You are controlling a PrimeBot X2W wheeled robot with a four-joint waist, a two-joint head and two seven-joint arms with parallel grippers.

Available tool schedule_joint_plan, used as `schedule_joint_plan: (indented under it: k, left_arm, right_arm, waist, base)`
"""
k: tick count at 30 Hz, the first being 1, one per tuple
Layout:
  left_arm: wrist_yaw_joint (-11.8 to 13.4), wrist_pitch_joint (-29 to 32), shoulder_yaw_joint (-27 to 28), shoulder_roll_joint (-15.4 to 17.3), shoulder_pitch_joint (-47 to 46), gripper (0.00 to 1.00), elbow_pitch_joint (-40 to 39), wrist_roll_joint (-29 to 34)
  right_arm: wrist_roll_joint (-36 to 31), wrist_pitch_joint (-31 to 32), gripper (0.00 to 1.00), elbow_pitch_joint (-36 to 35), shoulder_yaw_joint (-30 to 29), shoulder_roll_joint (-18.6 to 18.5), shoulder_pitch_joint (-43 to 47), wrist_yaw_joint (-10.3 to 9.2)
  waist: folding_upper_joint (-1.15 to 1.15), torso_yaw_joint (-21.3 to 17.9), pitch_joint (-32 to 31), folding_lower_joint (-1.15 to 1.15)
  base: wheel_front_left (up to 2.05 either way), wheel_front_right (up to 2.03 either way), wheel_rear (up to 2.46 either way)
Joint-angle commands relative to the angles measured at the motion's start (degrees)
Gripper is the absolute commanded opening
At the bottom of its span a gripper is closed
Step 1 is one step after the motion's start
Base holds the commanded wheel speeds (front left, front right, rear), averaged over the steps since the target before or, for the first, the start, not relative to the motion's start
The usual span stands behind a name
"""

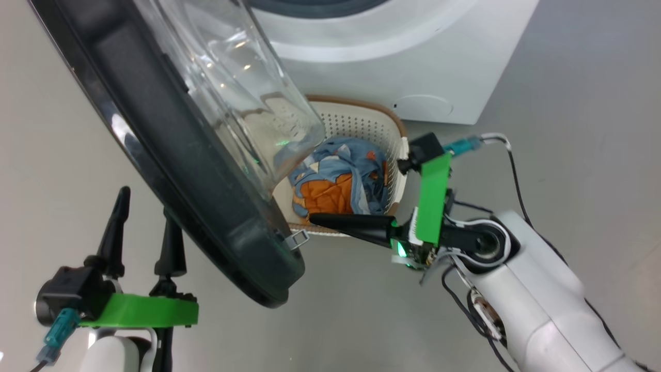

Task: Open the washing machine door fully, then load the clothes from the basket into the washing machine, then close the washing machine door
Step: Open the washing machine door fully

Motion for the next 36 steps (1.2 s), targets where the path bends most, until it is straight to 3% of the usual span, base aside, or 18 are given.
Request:
schedule_joint_plan:
  k: [1,24,25,26,27,28,29,36]
  left_arm:
    - [0.2,-0.4,2.2,1.3,0.5,1.0,-1.1,0.7]
    - [-0.7,-0.4,9.7,1.3,9.4,1.0,-1.3,2.8]
    - [-0.7,-0.4,9.9,1.3,9.8,1.0,-1.4,2.8]
    - [-0.6,-0.4,10.1,1.3,10.1,1.0,-1.5,2.8]
    - [-0.6,-0.4,10.3,1.3,10.4,1.0,-1.6,2.8]
    - [-0.5,-0.4,10.4,1.3,10.7,1.0,-1.7,2.8]
    - [-0.5,-0.4,10.4,1.3,10.8,1.0,-1.8,2.7]
    - [0.0,-0.4,10.2,1.3,11.0,1.0,-2.1,2.6]
  right_arm:
    - [0.8,-0.7,0.0,-1.3,-0.1,1.2,2.2,0.1]
    - [6.6,-8.6,0.0,-6.9,-2.8,1.3,16.5,0.1]
    - [6.3,-9.5,0.09,-7.3,-3.0,1.3,16.8,0.1]
    - [5.9,-10.5,0.29,-7.7,-3.3,1.3,17.1,0.1]
    - [5.4,-11.8,0.44,-8.2,-3.8,1.3,17.4,0.1]
    - [4.7,-13.5,0.93,-8.8,-4.4,1.3,17.5,0.1]
    - [4.2,-15.0,1.0,-9.4,-5.0,1.4,17.8,0.1]
    - [-4.0,-27.8,1.0,-14.3,-9.1,1.2,18.6,0.1]
  waist:
    - [0.0,-1.4,-1.7,0.0]
    - [0.0,-8.6,-13.1,0.0]
    - [0.0,-9.0,-13.3,0.0]
    - [0.0,-9.3,-13.5,0.0]
    - [0.0,-9.6,-13.6,0.0]
    - [0.0,-9.9,-13.7,0.0]
    - [0.0,-10.1,-13.8,0.0]
    - [0.0,-11.4,-14.2,0.0]
  base:
    - [0.0,0.0,0.0]
    - [0.0,0.0,0.0]
    - [0.0,0.0,0.0]
    - [0.0,0.0,0.0]
    - [0.0,0.0,0.0]
    - [0.0,0.0,0.0]
    - [0.0,0.0,0.0]
    - [0.0,0.0,0.0]
